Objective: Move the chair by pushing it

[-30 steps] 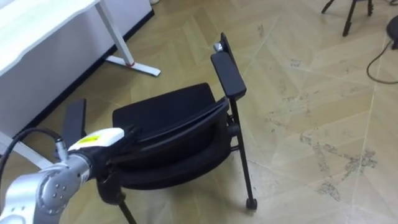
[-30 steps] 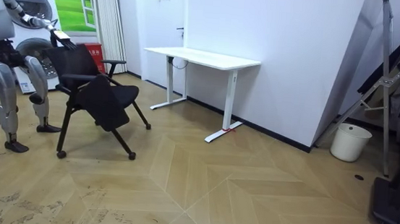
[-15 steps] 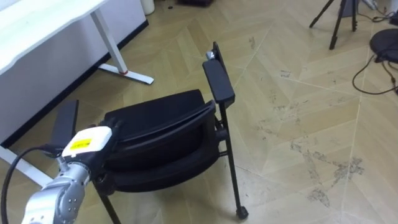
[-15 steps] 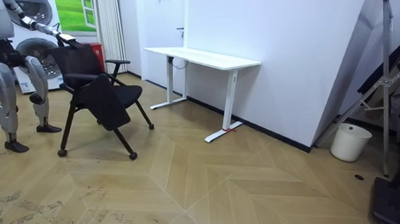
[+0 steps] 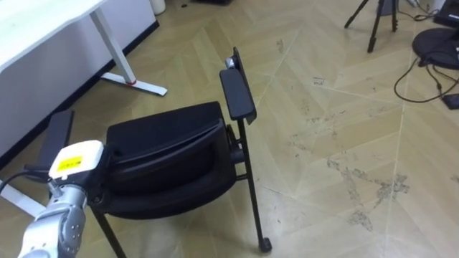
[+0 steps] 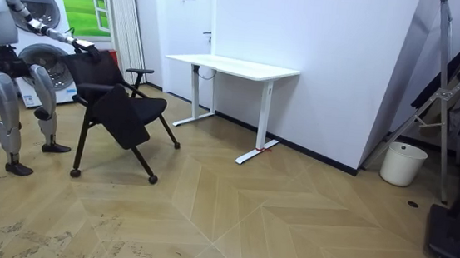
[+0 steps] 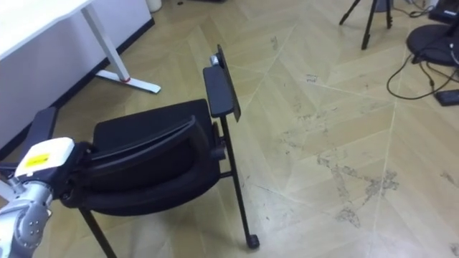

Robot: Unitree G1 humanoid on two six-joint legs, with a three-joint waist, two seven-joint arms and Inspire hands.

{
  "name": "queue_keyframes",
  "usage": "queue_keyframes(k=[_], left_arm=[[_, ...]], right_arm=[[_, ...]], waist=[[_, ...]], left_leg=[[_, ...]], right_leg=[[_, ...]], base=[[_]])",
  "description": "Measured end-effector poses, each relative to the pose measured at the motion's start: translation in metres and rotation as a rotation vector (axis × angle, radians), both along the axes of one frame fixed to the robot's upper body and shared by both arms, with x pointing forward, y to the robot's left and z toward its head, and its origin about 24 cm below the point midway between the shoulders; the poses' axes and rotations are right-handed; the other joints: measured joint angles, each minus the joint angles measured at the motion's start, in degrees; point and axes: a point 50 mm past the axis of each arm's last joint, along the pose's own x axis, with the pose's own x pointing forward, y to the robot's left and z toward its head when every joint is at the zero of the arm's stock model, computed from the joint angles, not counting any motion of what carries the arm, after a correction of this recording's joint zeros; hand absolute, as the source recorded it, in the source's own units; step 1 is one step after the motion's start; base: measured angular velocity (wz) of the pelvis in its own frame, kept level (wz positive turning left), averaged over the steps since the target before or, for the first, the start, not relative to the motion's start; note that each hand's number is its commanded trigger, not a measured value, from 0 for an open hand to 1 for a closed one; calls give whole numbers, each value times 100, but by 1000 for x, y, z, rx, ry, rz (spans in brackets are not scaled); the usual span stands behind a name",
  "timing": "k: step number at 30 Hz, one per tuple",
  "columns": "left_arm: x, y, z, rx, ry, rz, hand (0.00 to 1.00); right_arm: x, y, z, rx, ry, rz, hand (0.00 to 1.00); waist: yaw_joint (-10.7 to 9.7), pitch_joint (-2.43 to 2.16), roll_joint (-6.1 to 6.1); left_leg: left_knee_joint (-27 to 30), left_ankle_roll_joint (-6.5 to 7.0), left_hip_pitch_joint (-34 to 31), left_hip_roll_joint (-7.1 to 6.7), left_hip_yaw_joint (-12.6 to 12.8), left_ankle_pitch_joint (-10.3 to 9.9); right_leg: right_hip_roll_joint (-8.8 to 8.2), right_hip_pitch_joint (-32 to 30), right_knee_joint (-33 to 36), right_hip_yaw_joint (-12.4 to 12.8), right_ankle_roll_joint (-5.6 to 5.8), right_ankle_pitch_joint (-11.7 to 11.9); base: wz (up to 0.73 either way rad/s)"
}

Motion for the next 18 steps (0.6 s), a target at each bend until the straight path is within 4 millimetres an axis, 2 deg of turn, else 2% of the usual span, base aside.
queue_keyframes(k=[3, 7, 10, 11, 13, 16, 18], left_arm=[[-2, 7, -1, 16, 13, 11, 100], [-5, 10, -1, 32, 12, -26, 100], [-6, 12, 1, 30, 0, -33, 100], [-6, 13, 2, 30, -7, -31, 100], [-5, 15, 5, 28, -34, -35, 100], [-5, 17, 8, 27, -49, -39, 100], [-6, 19, 9, 27, -59, -39, 100]], right_arm=[[11, -10, 9, -60, -76, -12, 0], [23, -30, 28, -237, -136, -28, 0], [57, -44, 64, -482, -243, 27, 0], [63, -47, 72, -525, -266, 31, 0], [76, -57, 100, -692, -339, 14, 0], [80, -69, 134, -893, -387, -52, 0], [79, -74, 147, -981, -382, -73, 0]], waist=[[-122, -3, 7], [-140, -1, -1], [-166, 0, -9], [-168, 6, -17], [-215, 13, -43], [-248, 22, -61], [-262, 41, -96]], left_leg=[[-23, 0, 3, 0, 93, 0], [-21, -1, 21, -3, 244, -1], [-16, -1, -44, -13, 461, -2], [-16, 0, -60, -14, 469, -2], [2, 13, -170, -12, 477, -10], [15, 22, -239, -12, 483, -15], [16, 22, -239, -11, 482, -15]], right_leg=[[-4, -3, 8, 18, -3, 0], [-15, -53, 40, 139, 1, -3], [-35, -204, 110, 238, 34, -40], [-37, -244, 138, 251, 39, -48], [-41, -375, 200, 251, 42, -53], [-42, -437, 208, 242, 47, -48], [-42, -442, 230, 244, 45, -49]], base=[[-3], [-15], [-11], [-5], [0], [4], [0]])
